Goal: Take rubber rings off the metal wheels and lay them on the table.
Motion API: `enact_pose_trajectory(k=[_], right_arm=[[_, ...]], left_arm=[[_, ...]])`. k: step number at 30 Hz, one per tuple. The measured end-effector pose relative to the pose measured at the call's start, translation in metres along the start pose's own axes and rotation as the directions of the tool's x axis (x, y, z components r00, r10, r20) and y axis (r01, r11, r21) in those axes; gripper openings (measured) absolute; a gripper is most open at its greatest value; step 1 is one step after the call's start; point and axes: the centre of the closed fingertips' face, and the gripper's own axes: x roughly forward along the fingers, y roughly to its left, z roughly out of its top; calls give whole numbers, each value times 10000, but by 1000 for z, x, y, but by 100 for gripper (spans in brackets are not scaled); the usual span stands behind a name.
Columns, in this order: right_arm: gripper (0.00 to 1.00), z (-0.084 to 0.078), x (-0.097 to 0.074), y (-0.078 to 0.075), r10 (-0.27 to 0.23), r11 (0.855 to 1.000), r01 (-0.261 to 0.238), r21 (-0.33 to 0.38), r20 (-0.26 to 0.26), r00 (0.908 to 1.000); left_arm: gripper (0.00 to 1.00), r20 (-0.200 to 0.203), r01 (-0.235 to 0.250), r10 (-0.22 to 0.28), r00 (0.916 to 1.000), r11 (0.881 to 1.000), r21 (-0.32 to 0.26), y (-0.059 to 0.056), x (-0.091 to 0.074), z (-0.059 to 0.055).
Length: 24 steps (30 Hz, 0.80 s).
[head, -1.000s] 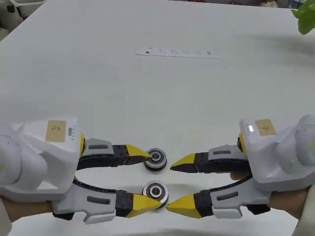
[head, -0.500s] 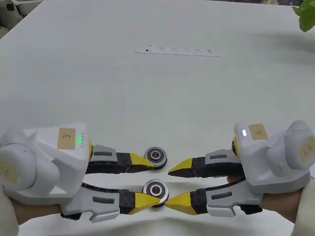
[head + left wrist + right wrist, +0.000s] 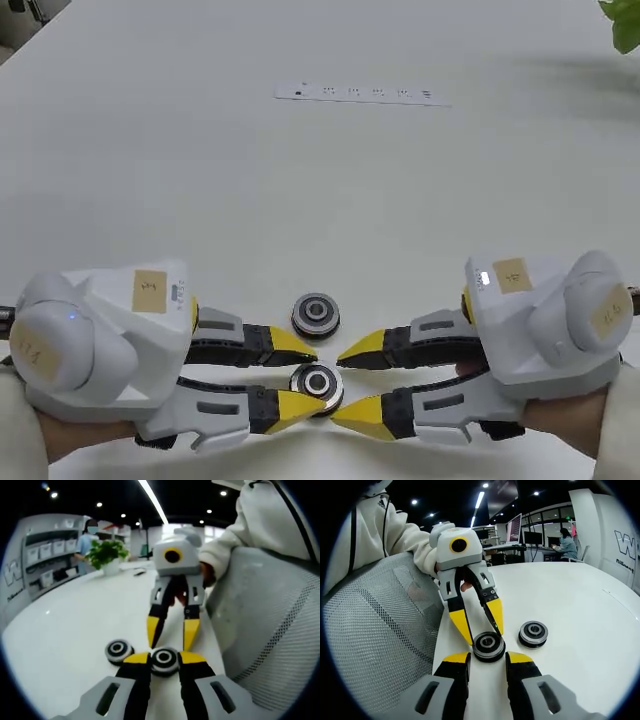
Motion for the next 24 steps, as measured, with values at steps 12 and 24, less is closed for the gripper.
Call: enact_pose_trajectory(k=[12,24], right_arm=[[23,-2,2,-3,-63,10000,63,62,-6,10000],[24,-1,5,-4,-50,10000,50,-28,-5,10000]], left_arm=[[17,-17,4,-4,10000,10000,92,0,3,-2],[14,62,-70,68,10000,9995,314,-3,-1,-3]])
